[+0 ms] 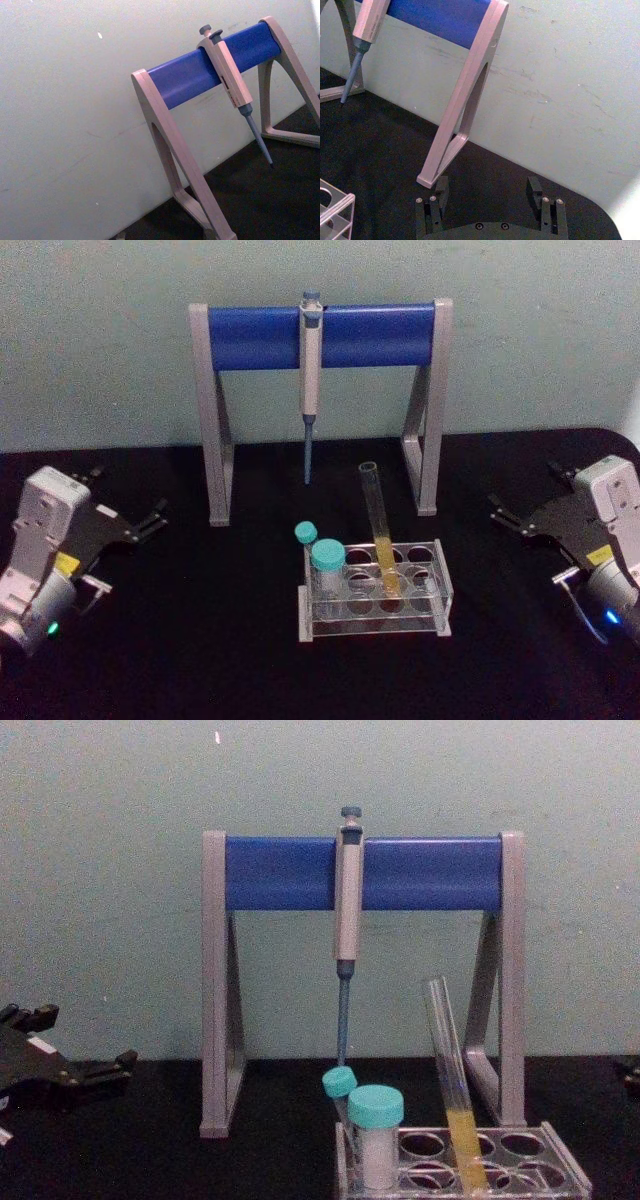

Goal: Pick up the test tube from the test tube rack, shake it, then place it back into the test tube rack.

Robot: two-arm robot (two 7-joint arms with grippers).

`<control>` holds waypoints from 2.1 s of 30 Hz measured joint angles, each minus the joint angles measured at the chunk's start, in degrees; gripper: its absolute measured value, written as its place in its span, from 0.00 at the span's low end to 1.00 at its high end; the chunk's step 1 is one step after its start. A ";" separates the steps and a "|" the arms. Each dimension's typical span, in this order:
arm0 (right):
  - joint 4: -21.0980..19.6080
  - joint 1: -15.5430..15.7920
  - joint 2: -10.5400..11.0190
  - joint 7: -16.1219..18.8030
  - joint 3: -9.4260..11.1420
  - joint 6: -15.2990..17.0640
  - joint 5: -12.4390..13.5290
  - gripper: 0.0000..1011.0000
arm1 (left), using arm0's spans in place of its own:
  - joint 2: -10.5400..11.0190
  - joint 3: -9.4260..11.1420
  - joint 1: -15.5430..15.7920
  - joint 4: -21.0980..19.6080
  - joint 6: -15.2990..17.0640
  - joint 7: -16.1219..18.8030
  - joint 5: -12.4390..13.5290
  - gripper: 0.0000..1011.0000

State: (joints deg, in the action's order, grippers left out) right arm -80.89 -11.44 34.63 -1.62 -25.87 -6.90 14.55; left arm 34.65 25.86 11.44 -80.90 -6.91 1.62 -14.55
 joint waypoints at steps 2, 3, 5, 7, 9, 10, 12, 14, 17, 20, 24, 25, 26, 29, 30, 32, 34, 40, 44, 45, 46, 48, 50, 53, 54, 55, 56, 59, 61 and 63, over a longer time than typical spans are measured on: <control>0.00 0.00 0.01 0.00 0.00 -0.01 0.00 0.99 | 0.00 0.00 0.00 0.00 0.00 0.00 0.00 0.99; 0.00 0.00 0.01 0.00 0.00 -0.01 0.00 0.99 | 0.00 0.00 -0.01 0.00 0.00 0.00 0.00 0.99; 0.00 0.00 0.02 0.00 0.00 -0.01 0.00 0.99 | 0.00 0.00 0.00 0.00 0.00 0.00 0.00 0.99; 0.00 0.00 0.02 0.00 0.00 -0.02 0.00 0.99 | 0.00 0.00 0.00 0.00 0.00 0.00 0.00 0.99; 0.00 0.00 0.02 0.00 0.00 -0.02 0.00 0.99 | 0.00 0.00 0.00 0.00 0.00 0.00 0.00 0.99; 0.00 0.00 0.02 0.00 0.00 -0.02 0.00 0.99 | 0.00 0.00 0.00 0.00 0.00 0.00 0.00 0.99; 0.00 0.00 0.02 0.00 0.00 -0.02 0.00 0.99 | 0.00 0.00 0.00 0.00 0.00 0.00 0.00 0.99; 0.00 0.00 0.02 0.00 0.00 -0.02 0.00 0.99 | 0.00 0.00 0.00 0.00 0.00 0.00 0.00 0.99; 0.00 0.00 0.02 0.00 0.00 -0.02 0.00 0.99 | 0.00 0.00 0.00 0.00 0.00 0.00 0.00 0.99; 0.00 0.00 0.02 0.00 0.00 -0.02 0.00 0.99 | 0.00 0.00 0.00 0.00 0.00 0.00 0.00 0.99; 0.00 0.00 0.02 0.00 0.00 -0.02 0.00 0.99 | 0.00 0.00 0.00 0.00 0.00 0.00 0.00 0.99; 0.00 0.00 0.02 0.00 0.00 -0.02 0.00 0.99 | 0.00 0.00 -0.01 0.00 0.00 0.00 0.00 0.99; -0.01 0.00 0.02 0.00 0.00 -0.02 0.00 0.99 | 0.00 0.00 0.00 0.00 0.00 0.00 0.00 0.99; 0.00 0.00 0.02 0.00 0.00 -0.02 0.00 0.99 | 0.00 0.00 -0.01 0.00 0.00 0.00 0.00 0.99; 0.00 0.00 0.02 0.00 0.00 -0.01 0.00 0.99 | 0.00 0.00 0.00 0.00 0.00 0.00 0.00 0.99; -0.01 0.00 0.02 0.00 0.01 -0.01 0.00 0.99 | 0.00 0.00 0.00 0.00 0.00 0.00 0.00 0.99; 0.00 0.00 0.02 0.00 0.00 -0.01 0.00 0.99 | 0.00 0.00 0.00 0.00 0.00 0.00 0.00 0.99; -0.01 0.00 0.01 0.00 0.00 0.00 0.00 0.99 | 0.00 0.00 0.00 0.00 0.00 0.00 0.00 0.99; -0.01 0.00 0.02 0.00 0.00 0.00 0.01 0.99 | 0.00 0.00 0.00 0.00 0.00 0.00 0.00 0.99; 0.00 0.00 0.02 0.00 0.00 -0.01 0.00 0.99 | 0.00 0.00 -0.01 0.00 0.00 0.00 0.00 0.99; -0.01 0.00 0.02 0.00 0.00 0.00 0.00 0.99 | 0.00 0.00 -0.01 0.00 0.00 0.00 0.00 0.99; -0.21 0.09 -0.05 -0.08 0.21 -0.01 -0.33 0.99 | 0.00 0.00 0.00 0.00 0.00 0.00 0.00 0.99; -0.52 0.20 -0.17 -0.19 0.46 -0.05 -0.70 0.99 | 0.00 0.00 0.00 0.00 0.00 0.00 0.00 0.99; -1.12 0.52 -0.29 -0.16 1.11 -0.36 -1.02 0.99 | 0.00 0.00 0.00 0.00 0.00 0.00 0.00 0.99; -1.31 0.65 -0.29 -0.04 1.32 -0.54 -0.99 0.99 | 0.00 0.00 0.00 0.00 0.00 0.00 0.00 0.99; -1.51 0.78 -0.28 0.11 1.53 -0.74 -0.96 0.99 | 0.00 0.00 0.00 0.00 0.00 0.00 0.00 0.99; -2.00 1.09 -0.21 0.63 1.92 -1.17 -0.72 0.99 | 0.00 0.00 0.00 0.00 0.00 0.00 0.00 0.99; -3.04 1.72 0.00 2.42 2.75 -2.27 0.52 0.99 | 0.00 0.00 0.00 0.00 0.00 0.00 0.00 0.99; -3.98 2.19 0.25 4.26 3.37 -3.28 1.72 0.99 | 0.00 0.00 0.00 0.00 0.00 0.00 0.00 0.99; -4.57 2.42 0.41 5.61 3.67 -3.93 2.56 0.99 | 0.00 0.00 0.00 0.00 0.00 0.00 0.00 0.99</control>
State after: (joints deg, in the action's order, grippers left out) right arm -85.47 -9.02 35.04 3.99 -22.20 -10.83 17.11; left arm 34.64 25.86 11.43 -80.90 -6.91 1.62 -14.55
